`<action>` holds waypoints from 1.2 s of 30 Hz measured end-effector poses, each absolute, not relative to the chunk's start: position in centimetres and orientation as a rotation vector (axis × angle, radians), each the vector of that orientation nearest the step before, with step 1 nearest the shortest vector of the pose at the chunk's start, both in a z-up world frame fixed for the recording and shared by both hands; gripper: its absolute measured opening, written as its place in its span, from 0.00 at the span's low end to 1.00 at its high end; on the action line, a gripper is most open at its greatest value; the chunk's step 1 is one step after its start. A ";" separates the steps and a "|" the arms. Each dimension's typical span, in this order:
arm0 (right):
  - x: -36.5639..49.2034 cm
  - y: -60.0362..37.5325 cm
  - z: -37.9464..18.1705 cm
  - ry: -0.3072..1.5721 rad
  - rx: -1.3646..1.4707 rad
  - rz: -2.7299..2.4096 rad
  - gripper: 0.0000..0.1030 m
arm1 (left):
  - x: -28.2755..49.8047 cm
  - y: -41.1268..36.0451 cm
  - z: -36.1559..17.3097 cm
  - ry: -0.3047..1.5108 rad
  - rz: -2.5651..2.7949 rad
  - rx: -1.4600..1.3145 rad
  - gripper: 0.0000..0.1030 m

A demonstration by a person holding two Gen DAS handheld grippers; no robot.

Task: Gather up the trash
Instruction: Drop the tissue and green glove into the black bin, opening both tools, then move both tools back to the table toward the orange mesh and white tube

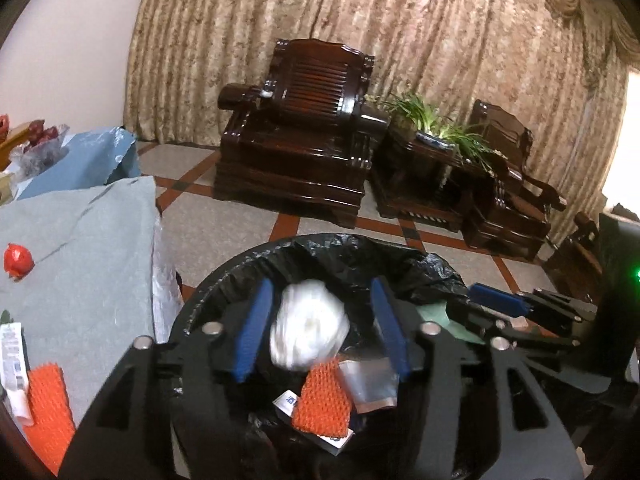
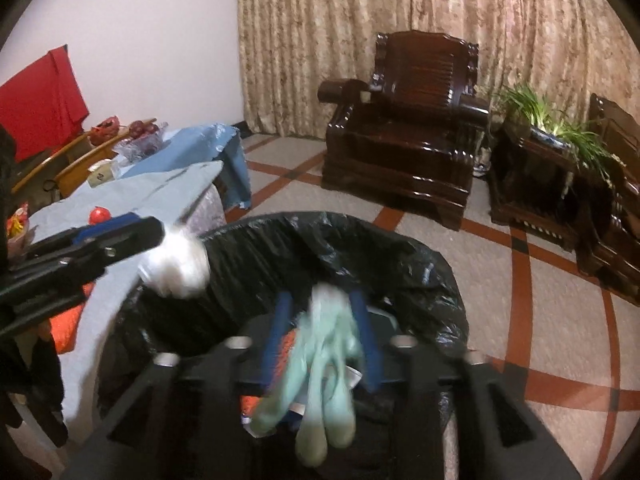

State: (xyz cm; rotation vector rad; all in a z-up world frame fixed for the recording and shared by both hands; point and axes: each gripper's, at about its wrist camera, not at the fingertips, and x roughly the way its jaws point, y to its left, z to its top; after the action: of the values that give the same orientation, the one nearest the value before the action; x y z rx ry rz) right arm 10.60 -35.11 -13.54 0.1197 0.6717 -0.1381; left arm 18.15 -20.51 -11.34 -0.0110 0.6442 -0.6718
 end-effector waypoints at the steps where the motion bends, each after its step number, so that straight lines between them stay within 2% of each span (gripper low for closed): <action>1: 10.5 -35.3 -13.6 0.673 0.126 -0.143 0.47 | 18.2 -20.3 -11.4 0.647 -0.670 -0.019 0.53; 2: 10.4 -35.5 -13.7 0.673 0.131 -0.147 0.54 | 18.2 -20.1 -11.3 0.646 -0.665 -0.022 0.56; 4: 10.1 -35.6 -13.7 0.672 0.133 -0.164 0.72 | 18.0 -19.4 -11.1 0.631 -0.652 -0.022 0.68; 6: 9.7 -35.5 -13.4 0.656 0.131 -0.173 0.79 | 17.6 -18.3 -10.5 0.606 -0.625 -0.009 0.79; 7: 9.6 -35.4 -13.2 0.650 0.129 -0.174 0.87 | 17.4 -17.6 -10.3 0.590 -0.598 0.001 0.86; 8: 9.4 -35.3 -13.0 0.641 0.127 -0.179 0.92 | 17.1 -16.9 -10.0 0.582 -0.579 0.004 0.87; 18: 9.8 -30.6 -11.0 0.570 0.131 -0.080 0.94 | 15.6 -7.0 -8.3 0.578 -0.392 -0.021 0.88; 36: 14.3 -13.3 -10.8 0.561 0.031 0.240 0.94 | 12.1 11.3 -8.3 0.565 -0.037 -0.071 0.88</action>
State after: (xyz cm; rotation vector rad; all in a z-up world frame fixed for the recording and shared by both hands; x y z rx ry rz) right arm 14.29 -13.28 -10.84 0.0307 0.5609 0.2404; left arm 12.13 11.31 -8.34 -0.0708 0.5650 -0.0367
